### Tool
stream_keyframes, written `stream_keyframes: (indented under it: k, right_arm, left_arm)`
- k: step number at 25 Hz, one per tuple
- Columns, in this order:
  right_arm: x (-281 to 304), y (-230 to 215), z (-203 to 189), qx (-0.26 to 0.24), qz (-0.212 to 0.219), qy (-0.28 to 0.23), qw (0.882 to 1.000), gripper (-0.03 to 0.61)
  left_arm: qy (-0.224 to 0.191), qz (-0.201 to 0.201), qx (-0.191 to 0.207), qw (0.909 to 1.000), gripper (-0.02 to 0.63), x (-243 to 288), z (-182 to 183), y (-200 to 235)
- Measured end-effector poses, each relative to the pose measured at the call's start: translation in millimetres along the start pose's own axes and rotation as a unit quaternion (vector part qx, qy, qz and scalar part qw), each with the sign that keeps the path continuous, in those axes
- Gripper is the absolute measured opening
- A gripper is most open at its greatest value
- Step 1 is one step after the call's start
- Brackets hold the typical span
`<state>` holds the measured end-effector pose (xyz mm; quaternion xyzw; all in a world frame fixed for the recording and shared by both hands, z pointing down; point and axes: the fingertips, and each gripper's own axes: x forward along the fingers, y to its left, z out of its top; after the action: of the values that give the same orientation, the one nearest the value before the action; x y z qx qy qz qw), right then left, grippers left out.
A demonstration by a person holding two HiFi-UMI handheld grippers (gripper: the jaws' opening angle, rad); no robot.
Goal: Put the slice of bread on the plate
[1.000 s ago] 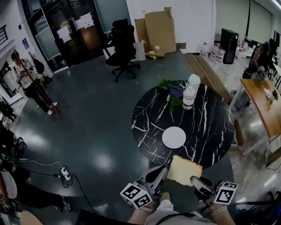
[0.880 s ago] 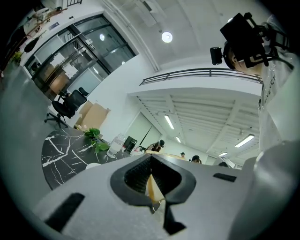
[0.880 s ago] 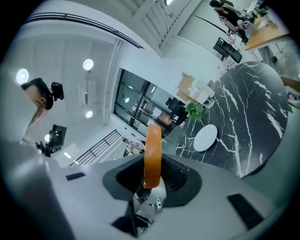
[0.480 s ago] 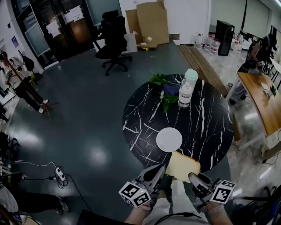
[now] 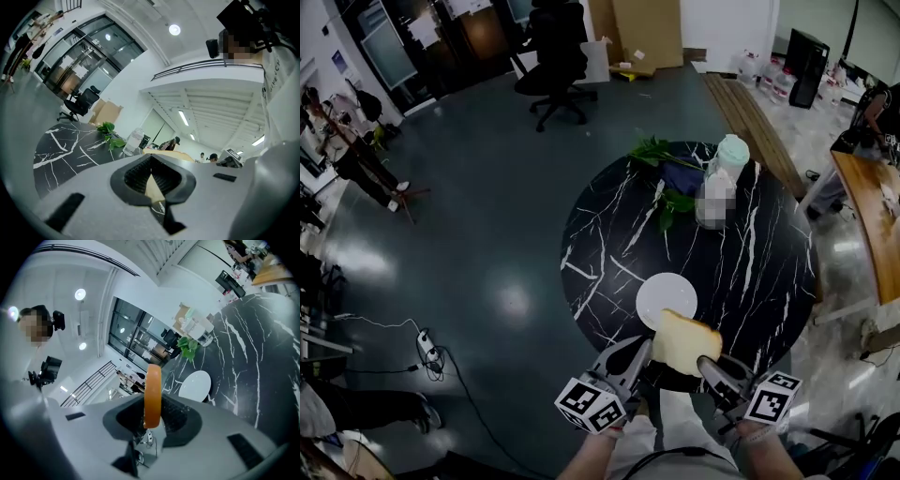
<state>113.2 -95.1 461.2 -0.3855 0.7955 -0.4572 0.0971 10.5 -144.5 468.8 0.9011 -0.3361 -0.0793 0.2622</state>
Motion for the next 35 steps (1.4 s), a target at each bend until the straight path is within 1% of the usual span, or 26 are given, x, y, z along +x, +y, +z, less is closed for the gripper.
stream_keyframes:
  k: [7,10,13,17,22,27,35]
  right_arm:
    - [19.7,-35.4,6.7,0.014,0.0,0.026,1.0,0.091]
    - [27.0,-49.2,7.2,0.032,0.003,0.025,0.999,0.091]
    - [37.8,-62.1,10.8,0.04,0.008,0.025,0.999,0.091]
    - [57.3,-78.4,12.6,0.04,0.015,0.037,0.998,0.091]
    - [78.0,-91.9,10.5,0.052,0.022,0.047,0.997,0.091]
    - [93.8,-101.9,18.7,0.087,0.036,0.036,0.995,0.091]
    - [110.3,-112.8,6.9,0.158,0.038,0.063,0.985,0.091]
  left_arm:
    - [-0.007,0.029,-0.007,0.9995,0.009,25.0,-7.9,30.0]
    - [-0.013,0.043,-0.006,0.999,0.008,30.2,-10.1,44.0]
    - [-0.02,0.055,-0.006,0.9983,0.008,35.0,-15.7,56.4]
    - [-0.021,0.063,-0.006,0.9978,0.009,42.1,-24.3,68.2]
    - [-0.025,0.068,-0.016,0.9972,0.009,44.9,-31.2,75.2]
    - [-0.025,0.067,-0.015,0.9973,0.009,51.0,-34.8,78.6]
    - [-0.027,0.069,-0.018,0.9971,0.009,53.3,-37.2,83.9]
